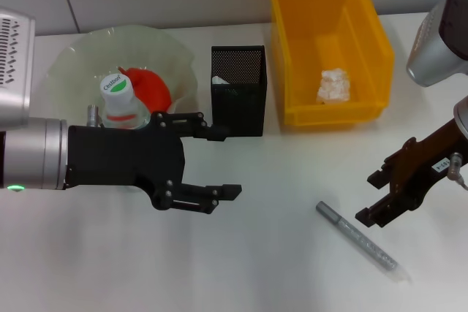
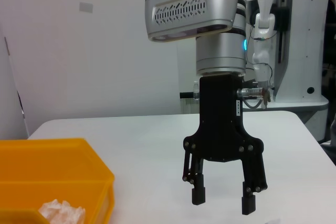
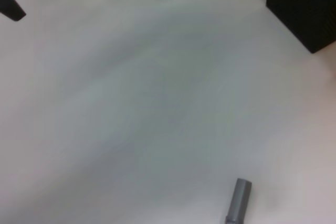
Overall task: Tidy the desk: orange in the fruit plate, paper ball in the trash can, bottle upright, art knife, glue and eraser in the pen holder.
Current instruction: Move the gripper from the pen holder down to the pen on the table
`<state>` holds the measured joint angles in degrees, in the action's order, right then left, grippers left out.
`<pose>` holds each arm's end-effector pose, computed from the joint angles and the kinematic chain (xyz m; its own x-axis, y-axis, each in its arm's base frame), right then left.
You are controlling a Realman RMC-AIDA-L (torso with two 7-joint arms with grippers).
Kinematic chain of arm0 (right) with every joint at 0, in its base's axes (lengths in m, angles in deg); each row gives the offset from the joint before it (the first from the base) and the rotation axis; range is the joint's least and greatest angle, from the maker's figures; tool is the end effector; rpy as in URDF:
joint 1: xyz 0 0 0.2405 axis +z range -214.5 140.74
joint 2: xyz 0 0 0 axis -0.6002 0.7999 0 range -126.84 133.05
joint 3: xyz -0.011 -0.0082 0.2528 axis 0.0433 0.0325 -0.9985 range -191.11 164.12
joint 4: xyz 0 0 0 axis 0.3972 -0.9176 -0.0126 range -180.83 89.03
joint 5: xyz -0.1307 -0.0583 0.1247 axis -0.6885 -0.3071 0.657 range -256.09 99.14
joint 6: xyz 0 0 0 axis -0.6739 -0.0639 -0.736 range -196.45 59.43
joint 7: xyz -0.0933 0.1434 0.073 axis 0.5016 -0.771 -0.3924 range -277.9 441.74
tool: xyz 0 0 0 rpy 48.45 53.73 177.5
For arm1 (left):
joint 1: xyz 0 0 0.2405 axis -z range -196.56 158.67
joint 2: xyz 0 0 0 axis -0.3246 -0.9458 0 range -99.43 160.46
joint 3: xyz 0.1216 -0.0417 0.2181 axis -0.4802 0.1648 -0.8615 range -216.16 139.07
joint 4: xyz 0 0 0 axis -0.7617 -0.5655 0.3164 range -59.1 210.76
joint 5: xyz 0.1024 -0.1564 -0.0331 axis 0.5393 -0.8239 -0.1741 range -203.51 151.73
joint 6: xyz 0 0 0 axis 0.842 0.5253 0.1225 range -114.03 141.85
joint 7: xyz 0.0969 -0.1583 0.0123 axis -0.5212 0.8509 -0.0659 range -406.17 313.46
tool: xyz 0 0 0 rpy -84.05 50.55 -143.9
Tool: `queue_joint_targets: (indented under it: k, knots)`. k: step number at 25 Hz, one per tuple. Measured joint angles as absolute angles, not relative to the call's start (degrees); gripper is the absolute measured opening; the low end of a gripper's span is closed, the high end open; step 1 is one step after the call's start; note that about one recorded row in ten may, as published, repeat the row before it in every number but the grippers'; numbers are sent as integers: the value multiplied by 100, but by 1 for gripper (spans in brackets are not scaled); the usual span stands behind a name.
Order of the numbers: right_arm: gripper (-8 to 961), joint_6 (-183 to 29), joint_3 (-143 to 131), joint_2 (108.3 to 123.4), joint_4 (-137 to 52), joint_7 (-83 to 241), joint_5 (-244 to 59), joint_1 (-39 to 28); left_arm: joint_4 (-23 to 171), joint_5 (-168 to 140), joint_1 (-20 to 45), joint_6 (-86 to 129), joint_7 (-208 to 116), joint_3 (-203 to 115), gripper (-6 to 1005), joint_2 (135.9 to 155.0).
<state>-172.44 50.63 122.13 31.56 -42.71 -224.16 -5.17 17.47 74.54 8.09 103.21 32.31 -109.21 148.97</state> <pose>0.2268 0.3079 -0.0066 0.8004 -0.5437 0.2527 -0.4977 -0.8375 -0.2254 -0.1567 0.3027 -0.0511 0.9200 -0.0443 0.3894 -0.0110 -0.9961 -0.0873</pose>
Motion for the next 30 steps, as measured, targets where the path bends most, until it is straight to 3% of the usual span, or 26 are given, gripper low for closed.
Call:
queue_joint_targets:
  k: [30]
  knots:
    - [730,-17428,5443,12237,3043,-4780,-22727,-444,1765,7448,918,10272,3231,-10946,813,14907]
